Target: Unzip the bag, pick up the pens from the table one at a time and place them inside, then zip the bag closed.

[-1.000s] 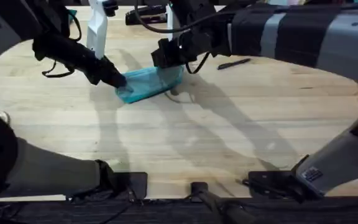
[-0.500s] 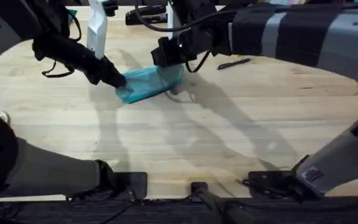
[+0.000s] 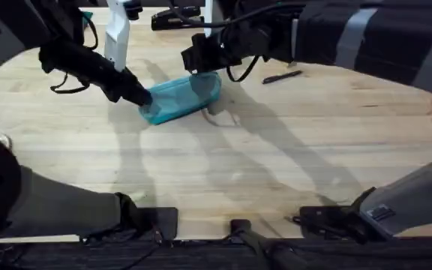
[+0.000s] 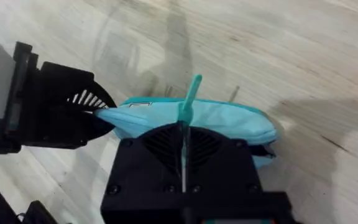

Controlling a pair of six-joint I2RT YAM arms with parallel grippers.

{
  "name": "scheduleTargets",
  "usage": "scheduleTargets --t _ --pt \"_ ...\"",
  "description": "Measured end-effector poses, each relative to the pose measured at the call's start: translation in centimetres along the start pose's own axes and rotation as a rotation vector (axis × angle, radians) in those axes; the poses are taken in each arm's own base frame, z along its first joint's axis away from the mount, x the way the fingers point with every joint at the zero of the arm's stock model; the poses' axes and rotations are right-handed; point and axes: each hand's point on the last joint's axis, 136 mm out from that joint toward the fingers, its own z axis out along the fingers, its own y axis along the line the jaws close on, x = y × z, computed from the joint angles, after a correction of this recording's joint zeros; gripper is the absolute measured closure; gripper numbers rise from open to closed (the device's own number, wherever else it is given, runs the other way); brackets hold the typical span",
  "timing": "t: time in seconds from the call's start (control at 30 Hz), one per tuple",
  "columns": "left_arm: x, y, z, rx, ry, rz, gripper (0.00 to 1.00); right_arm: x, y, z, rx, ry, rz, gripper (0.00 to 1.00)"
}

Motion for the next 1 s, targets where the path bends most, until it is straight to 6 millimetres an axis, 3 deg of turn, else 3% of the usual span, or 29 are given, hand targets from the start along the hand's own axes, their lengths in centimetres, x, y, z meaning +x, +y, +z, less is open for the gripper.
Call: scheduleTargets --t 0.5,0.73,1.0 --pt "0.0 0.0 0.0 0.000 0.001 0.000 0.958 0.7 1.4 0.1 -0.055 0.028 -0.009 0.971" --pt "0.1 0.0 0.0 -0.003 0.004 0.000 0.958 1.7 4.5 0.5 -0.103 0.036 -0.059 0.971" --pt "0.1 0.2 -0.1 -0.008 0.001 -0.001 0.958 0.2 8.3 0.4 -0.206 -0.048 -0.092 0.972"
